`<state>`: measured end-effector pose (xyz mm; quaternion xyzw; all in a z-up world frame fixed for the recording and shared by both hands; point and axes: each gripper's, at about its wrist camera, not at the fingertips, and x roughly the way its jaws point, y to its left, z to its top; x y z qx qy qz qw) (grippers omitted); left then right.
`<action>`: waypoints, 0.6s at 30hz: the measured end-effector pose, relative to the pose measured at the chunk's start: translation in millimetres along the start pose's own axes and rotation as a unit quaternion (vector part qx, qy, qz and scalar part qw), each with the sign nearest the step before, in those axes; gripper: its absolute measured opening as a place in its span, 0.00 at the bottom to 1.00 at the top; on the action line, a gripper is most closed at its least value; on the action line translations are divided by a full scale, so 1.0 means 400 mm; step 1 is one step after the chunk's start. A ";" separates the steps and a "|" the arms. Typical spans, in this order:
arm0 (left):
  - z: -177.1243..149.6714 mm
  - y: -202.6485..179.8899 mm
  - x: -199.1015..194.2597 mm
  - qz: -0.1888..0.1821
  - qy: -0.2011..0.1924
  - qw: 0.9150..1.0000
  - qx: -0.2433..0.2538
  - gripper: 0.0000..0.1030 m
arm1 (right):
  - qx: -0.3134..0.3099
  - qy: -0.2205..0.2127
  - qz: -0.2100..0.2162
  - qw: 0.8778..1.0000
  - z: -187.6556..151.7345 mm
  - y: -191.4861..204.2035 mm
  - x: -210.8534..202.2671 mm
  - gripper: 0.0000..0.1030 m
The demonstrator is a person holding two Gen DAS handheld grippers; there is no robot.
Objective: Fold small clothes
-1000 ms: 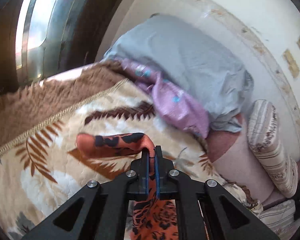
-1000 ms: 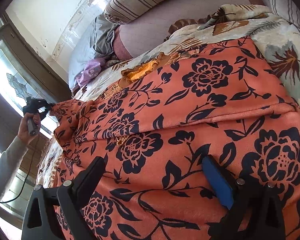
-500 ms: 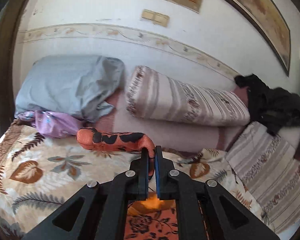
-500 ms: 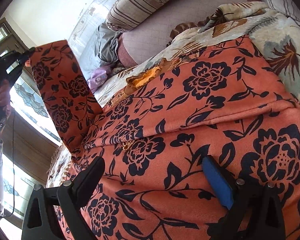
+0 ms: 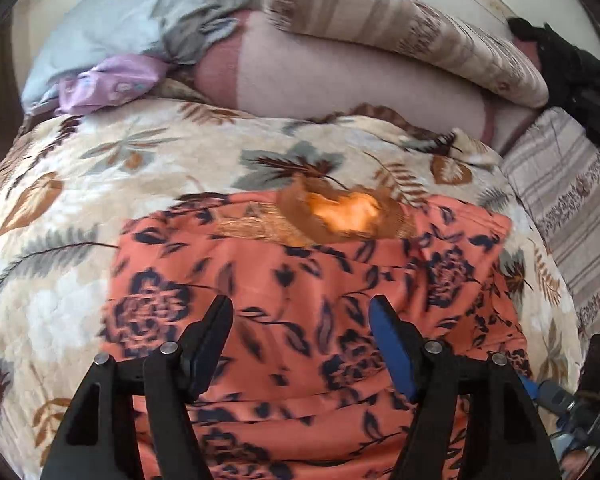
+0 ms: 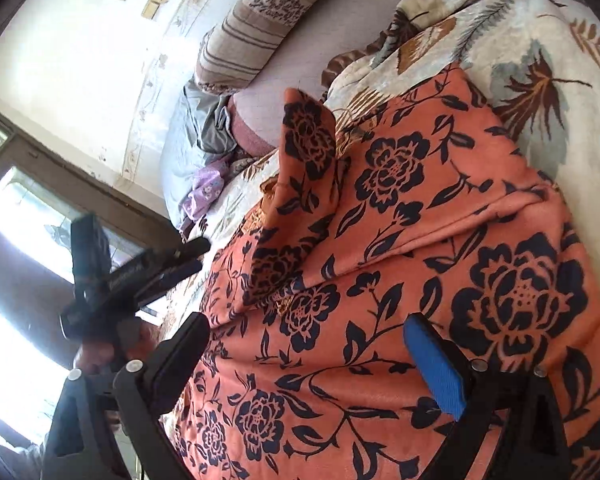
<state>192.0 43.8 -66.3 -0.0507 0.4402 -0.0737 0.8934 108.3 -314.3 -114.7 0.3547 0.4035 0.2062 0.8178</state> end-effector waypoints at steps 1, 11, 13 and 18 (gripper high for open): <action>-0.006 0.044 -0.014 0.017 -0.009 1.000 -0.010 0.69 | 0.003 -0.008 0.000 1.000 0.027 0.006 -0.007 0.96; -0.106 0.284 0.056 0.068 0.026 0.991 -0.114 0.69 | 0.132 0.013 -0.017 0.991 0.234 -0.028 0.131 0.96; -0.121 0.290 0.081 0.063 0.033 0.991 -0.117 0.69 | 0.140 0.028 -0.047 0.989 0.248 -0.041 0.170 0.93; -0.149 0.291 0.092 0.065 0.001 0.993 -0.099 0.72 | 0.098 0.050 -0.132 0.985 0.273 0.007 0.213 0.09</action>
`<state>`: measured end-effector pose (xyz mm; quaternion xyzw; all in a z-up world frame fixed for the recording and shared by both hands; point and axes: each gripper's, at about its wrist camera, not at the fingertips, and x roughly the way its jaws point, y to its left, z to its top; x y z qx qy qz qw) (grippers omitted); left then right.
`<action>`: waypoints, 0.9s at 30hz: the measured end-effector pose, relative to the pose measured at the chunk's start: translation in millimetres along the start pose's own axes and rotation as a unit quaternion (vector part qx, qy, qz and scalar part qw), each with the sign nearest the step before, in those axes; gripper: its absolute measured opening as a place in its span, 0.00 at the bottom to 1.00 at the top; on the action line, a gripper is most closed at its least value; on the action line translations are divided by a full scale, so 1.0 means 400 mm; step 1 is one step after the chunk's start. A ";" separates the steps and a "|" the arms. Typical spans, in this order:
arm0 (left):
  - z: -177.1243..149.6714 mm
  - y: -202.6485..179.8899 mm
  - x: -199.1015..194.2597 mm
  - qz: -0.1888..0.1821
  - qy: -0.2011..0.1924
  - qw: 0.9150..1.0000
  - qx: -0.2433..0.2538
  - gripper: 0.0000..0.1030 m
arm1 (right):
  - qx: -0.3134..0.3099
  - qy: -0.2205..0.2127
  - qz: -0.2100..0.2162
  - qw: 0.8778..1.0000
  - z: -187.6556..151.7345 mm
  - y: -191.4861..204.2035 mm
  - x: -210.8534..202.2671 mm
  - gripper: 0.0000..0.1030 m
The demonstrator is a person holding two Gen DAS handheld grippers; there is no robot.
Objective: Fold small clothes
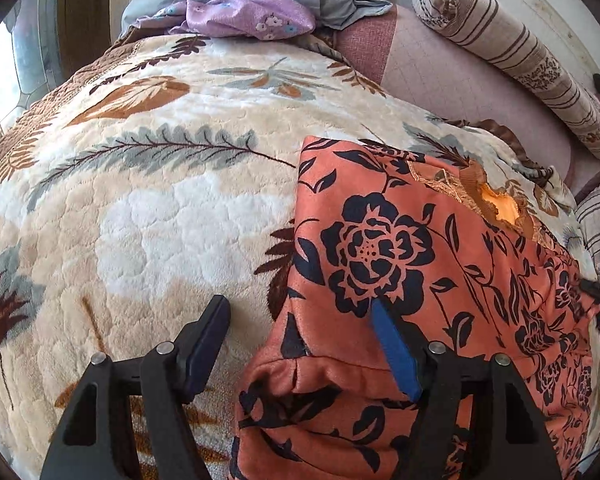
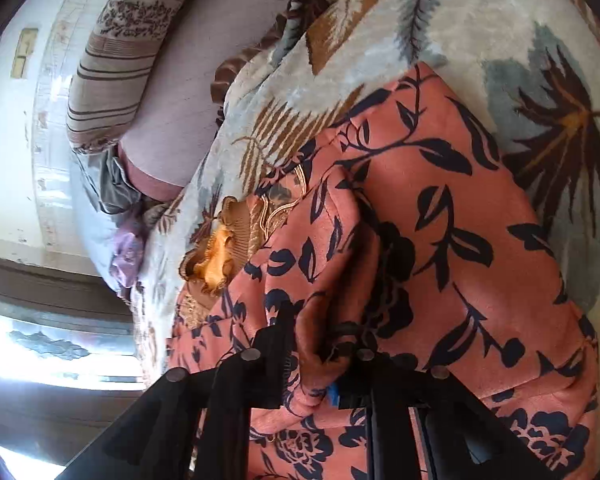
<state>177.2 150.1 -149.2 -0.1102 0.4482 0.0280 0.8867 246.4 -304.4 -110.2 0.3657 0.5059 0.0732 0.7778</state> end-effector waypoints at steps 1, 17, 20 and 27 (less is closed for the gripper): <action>-0.006 -0.001 0.000 0.000 -0.008 1.000 0.007 0.73 | -0.028 -0.011 0.009 1.000 0.007 0.050 -0.023 0.08; -0.001 0.001 0.003 -0.013 0.001 1.000 0.017 0.80 | 0.038 -0.057 -0.012 0.998 -0.071 -0.175 -0.044 0.10; 0.015 -0.003 -0.013 0.000 0.006 1.000 0.008 0.80 | -0.004 -0.044 -0.028 0.999 -0.059 -0.148 -0.049 0.12; 0.021 -0.017 0.039 0.053 0.060 0.996 0.026 0.80 | -0.066 -0.054 -0.103 0.991 -0.066 -0.117 -0.060 0.14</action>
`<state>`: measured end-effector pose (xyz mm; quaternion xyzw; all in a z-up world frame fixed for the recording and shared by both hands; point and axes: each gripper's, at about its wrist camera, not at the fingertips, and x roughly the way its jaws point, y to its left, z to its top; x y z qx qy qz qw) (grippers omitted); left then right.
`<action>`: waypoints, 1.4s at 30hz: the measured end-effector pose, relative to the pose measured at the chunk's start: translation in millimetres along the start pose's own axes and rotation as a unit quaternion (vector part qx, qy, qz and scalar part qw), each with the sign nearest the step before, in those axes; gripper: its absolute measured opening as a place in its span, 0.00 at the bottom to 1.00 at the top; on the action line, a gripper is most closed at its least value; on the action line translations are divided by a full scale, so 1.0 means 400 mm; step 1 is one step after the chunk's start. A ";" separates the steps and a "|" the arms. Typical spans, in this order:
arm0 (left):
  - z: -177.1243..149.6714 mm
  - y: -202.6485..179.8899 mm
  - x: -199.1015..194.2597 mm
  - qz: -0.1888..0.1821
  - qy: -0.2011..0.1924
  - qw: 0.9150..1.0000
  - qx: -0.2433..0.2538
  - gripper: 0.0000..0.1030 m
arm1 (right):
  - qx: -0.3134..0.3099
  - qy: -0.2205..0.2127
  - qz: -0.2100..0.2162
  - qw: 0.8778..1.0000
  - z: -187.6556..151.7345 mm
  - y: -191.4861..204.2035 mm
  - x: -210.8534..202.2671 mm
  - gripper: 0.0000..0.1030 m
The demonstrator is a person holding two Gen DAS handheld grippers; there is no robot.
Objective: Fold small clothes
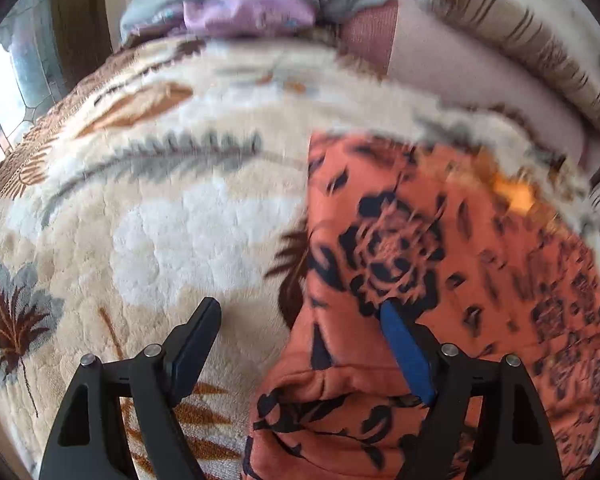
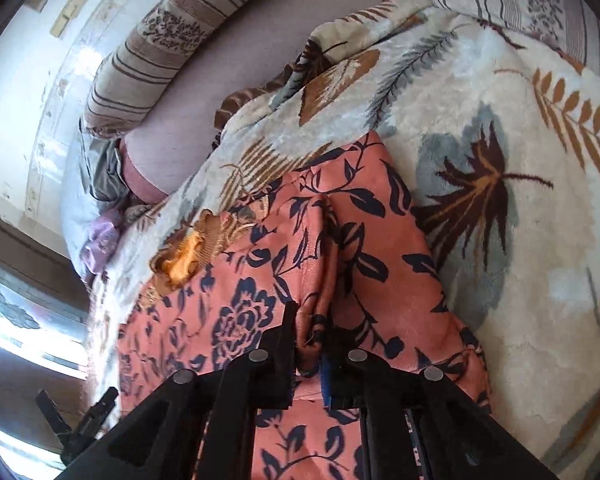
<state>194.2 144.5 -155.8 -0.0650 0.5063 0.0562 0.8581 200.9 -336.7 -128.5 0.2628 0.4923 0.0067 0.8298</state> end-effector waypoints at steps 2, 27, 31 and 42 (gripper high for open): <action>0.011 -0.001 -0.028 0.010 -0.016 1.000 0.006 0.82 | 0.018 0.022 0.003 1.000 -0.007 -0.023 0.009 0.18; 0.216 -0.033 0.092 0.005 -0.005 1.000 -0.012 0.83 | 0.058 0.083 0.145 0.984 0.087 0.012 0.111 0.72; 0.221 -0.013 -0.002 -0.059 -0.062 0.996 -0.031 0.81 | 0.045 0.070 0.198 0.977 0.105 0.020 0.081 0.73; 0.210 0.033 0.102 0.048 0.016 0.999 -0.015 0.87 | 0.010 0.037 0.138 0.990 0.148 0.024 0.107 0.83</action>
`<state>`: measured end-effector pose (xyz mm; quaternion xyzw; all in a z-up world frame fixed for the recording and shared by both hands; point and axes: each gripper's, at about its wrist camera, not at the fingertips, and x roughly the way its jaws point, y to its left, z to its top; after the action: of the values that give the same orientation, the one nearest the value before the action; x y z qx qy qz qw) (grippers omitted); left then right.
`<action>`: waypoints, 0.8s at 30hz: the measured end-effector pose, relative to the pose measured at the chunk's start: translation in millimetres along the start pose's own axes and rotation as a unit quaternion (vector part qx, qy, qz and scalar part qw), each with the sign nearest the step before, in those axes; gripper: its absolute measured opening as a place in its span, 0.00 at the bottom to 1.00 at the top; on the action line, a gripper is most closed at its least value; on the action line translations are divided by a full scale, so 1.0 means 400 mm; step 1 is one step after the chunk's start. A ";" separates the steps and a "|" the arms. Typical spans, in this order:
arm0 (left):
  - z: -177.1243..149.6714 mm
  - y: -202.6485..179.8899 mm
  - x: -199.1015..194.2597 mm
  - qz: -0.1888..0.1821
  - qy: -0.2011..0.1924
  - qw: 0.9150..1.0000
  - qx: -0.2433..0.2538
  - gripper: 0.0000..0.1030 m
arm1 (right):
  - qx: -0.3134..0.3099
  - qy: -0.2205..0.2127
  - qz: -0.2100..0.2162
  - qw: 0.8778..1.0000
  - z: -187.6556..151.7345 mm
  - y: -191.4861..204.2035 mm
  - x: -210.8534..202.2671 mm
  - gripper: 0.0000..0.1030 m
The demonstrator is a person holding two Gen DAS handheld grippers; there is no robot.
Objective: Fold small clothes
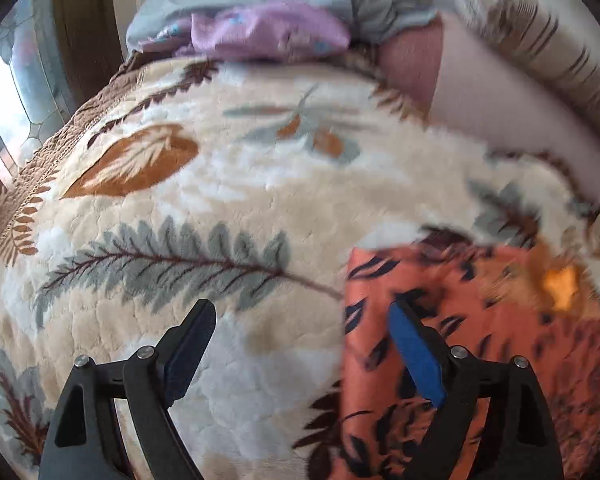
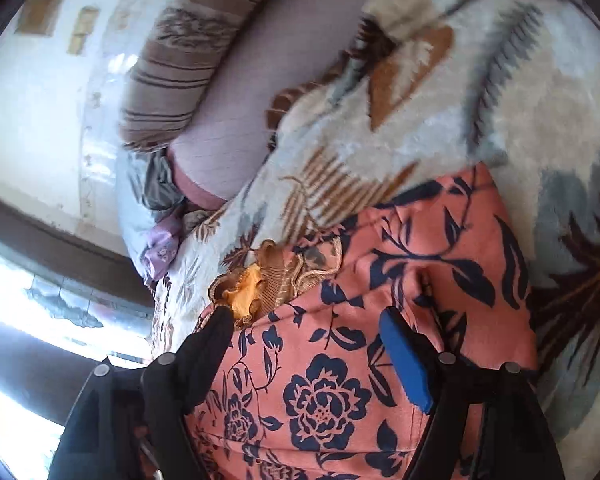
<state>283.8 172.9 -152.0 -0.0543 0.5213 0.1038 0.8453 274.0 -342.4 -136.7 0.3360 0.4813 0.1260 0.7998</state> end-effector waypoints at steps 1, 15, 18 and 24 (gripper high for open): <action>-0.001 0.006 0.006 -0.008 0.002 1.000 0.001 0.88 | 0.031 0.014 0.011 0.999 -0.001 -0.026 0.008 0.80; -0.386 0.167 -0.354 -0.145 -0.032 0.989 -0.019 0.86 | 0.011 0.039 -0.016 0.999 -0.337 -0.117 -0.400 0.81; -0.515 0.179 -0.362 -0.166 0.003 0.986 -0.024 0.86 | 0.037 0.063 -0.007 0.997 -0.433 -0.179 -0.441 0.81; -0.663 0.174 -0.362 -0.178 0.048 0.982 -0.038 0.86 | 0.051 0.098 -0.012 0.994 -0.532 -0.229 -0.454 0.81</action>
<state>-25.9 170.5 -141.2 -0.1836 0.5392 -0.0313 0.8213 -10.9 -417.3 -138.9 0.3572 0.5668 0.1241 0.7320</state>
